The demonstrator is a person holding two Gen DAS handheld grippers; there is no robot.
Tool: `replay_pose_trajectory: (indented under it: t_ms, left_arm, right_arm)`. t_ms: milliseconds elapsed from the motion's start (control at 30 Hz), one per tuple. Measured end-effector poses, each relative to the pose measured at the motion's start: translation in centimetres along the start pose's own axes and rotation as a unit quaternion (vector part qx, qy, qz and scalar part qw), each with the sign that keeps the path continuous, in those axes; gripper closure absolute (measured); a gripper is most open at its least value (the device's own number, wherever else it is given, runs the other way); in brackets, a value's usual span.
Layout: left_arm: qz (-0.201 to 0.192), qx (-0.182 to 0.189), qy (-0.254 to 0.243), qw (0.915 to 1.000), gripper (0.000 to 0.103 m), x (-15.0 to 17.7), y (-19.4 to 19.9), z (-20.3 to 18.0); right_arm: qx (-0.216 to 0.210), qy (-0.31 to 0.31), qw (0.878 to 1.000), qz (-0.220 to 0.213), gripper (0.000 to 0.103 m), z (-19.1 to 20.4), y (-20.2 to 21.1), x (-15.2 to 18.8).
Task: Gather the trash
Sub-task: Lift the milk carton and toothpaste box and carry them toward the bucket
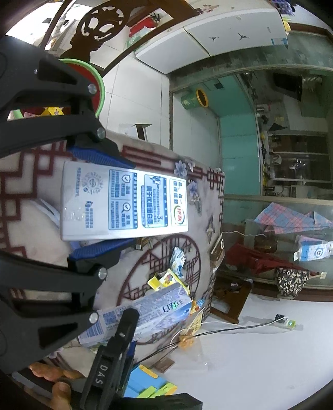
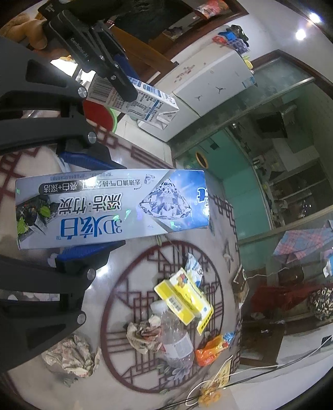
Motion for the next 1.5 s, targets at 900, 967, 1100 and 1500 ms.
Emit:
replay_pose_trajectory:
  t_ms: [900,967,1100,1500]
  left_arm:
    - [0.005,-0.010,0.061,0.9981,0.052,0.4,1.2,6.2]
    - [0.008,-0.011,0.068,0.9976,0.052,0.5,1.1,6.8]
    - [0.008,-0.018,0.075,0.9970,0.052,0.6,1.2,7.9]
    - [0.014,-0.046,0.111,0.9927,0.052,1.0,1.2,12.0]
  right_arm:
    - [-0.025,0.047,0.998,0.026,0.055,7.3,-3.8,0.1]
    - [-0.028,0.049,0.998,0.030,0.055,7.7,-4.2,0.3]
    - [-0.032,0.054,0.997,0.035,0.055,8.5,-4.7,0.6]
    - [-0.050,0.066,0.996,0.045,0.055,10.8,-6.2,1.1]
Point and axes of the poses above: each gripper's, at about its wrist camera, not at the fingertips, and y roughly against the way its jaws point, z to its left, x to its underside, the point moved 9 cm from there along -y, roughly the way its jaws point, and after that the axes turned 11 degrees about y, right-handed, at the moved point
